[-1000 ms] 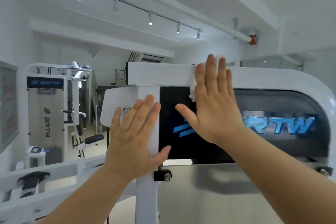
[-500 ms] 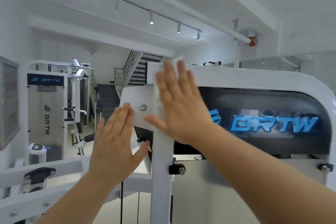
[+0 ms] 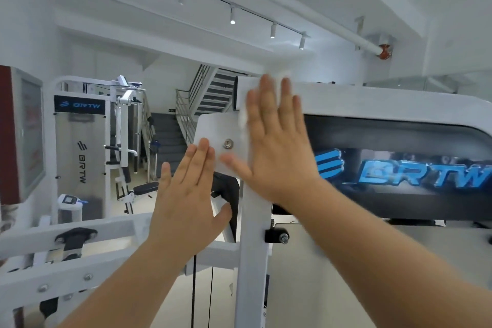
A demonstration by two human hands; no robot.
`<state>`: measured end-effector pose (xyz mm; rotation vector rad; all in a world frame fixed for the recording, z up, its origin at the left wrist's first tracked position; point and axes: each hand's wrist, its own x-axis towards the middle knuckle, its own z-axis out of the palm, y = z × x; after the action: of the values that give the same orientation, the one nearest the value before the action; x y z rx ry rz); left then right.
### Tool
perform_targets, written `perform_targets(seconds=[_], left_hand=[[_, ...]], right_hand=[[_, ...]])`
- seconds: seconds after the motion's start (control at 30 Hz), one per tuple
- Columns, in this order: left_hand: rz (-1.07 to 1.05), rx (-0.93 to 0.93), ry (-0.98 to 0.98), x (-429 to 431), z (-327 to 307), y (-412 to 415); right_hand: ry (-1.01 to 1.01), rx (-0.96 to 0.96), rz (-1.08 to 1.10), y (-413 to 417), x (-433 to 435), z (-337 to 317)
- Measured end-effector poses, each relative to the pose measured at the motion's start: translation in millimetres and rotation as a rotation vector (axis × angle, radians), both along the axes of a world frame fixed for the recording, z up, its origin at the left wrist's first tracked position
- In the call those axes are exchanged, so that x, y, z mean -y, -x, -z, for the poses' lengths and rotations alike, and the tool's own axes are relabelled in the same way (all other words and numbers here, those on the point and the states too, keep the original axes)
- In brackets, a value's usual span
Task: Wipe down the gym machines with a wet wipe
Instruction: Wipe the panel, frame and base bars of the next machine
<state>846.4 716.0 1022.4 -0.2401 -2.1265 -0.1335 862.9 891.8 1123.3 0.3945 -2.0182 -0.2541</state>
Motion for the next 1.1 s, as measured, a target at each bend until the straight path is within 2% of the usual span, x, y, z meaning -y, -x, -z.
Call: perform_targets(seconds=[0.1, 0.17, 0.23, 0.37, 0.4, 0.53, 0.6, 0.7, 0.83, 0.9, 1.0, 1.1], left_hand=[[0.04, 0.0, -0.028, 1.6, 1.1, 0.4], [0.047, 0.01, -0.043, 1.6, 1.4, 1.4], [0.047, 0.021, -0.059, -1.5, 2.5, 2.6], [0.033, 0.036, -0.085, -10.7, 4.4, 2.8], [0.028, 0.036, -0.098, -12.7, 4.8, 2.6], [0.03, 0.033, -0.124, -15.2, 6.1, 2.3], [0.024, 0.039, -0.114, -12.7, 6.6, 2.8], [-0.004, 0.039, -0.092, -10.1, 7.3, 3.8], [-0.035, 0.053, -0.108, -18.9, 6.9, 1.6], [-0.036, 0.061, -0.155, -28.4, 3.7, -1.4], [-0.012, 0.078, -0.282, -48.8, 0.5, -9.8], [0.126, 0.003, -0.289, -79.9, 13.6, -27.5]], right_hand=[[-0.163, 0.076, -0.054, -5.8, -7.3, 65.5], [-0.149, 0.082, -0.043, -8.4, -23.5, 100.1], [-0.07, 0.066, 0.003, -6.7, -38.9, 107.8], [0.256, 0.103, 0.062, -8.8, -43.5, 78.9], [0.268, 0.121, 0.053, -11.1, -37.6, 78.0], [-0.045, 0.157, -0.028, -18.6, -26.0, 118.8], [-0.072, 0.159, -0.024, -20.0, -42.5, 136.8], [0.041, 0.152, 0.023, -16.9, -76.9, 141.4], [0.376, 0.153, 0.081, -16.7, -95.0, 128.2], [0.314, 0.199, 0.016, -18.3, -84.5, 128.6], [0.033, 0.173, -0.059, -15.8, -75.8, 141.3], [0.068, 0.11, -0.019, -8.0, -97.6, 147.7]])
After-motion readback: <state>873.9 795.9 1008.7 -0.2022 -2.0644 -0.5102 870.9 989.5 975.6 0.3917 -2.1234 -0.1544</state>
